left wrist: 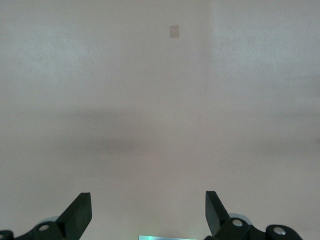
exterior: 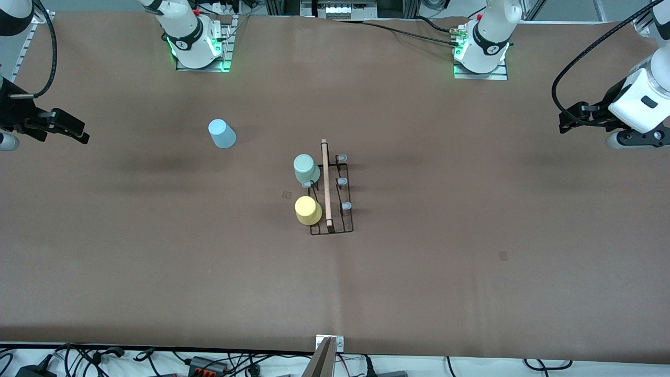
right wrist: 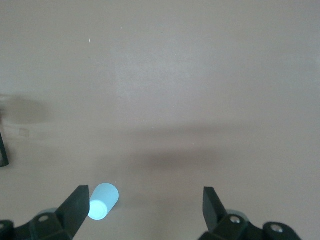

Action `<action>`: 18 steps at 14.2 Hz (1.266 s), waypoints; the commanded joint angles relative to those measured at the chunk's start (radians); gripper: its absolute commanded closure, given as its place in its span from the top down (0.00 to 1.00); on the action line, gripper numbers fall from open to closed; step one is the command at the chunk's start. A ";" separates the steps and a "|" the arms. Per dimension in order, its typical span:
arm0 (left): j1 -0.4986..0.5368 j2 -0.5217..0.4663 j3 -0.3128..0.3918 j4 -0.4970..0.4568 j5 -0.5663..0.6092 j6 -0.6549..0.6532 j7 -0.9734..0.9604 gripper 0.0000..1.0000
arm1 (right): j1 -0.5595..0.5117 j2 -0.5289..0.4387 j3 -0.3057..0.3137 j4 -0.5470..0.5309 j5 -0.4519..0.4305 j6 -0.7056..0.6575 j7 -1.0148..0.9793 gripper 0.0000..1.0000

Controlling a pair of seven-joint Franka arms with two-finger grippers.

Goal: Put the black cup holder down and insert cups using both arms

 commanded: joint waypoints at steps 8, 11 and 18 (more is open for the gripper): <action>0.002 -0.001 0.006 -0.002 -0.019 0.006 0.029 1.00 | 0.008 -0.013 -0.001 0.021 -0.013 -0.017 -0.013 1.00; 0.004 -0.001 0.004 -0.002 -0.019 0.006 0.029 1.00 | -0.034 -0.015 0.034 0.021 -0.013 -0.017 -0.012 1.00; 0.005 0.001 0.006 -0.002 -0.019 0.006 0.037 1.00 | -0.040 -0.021 0.045 0.020 -0.013 -0.052 -0.012 1.00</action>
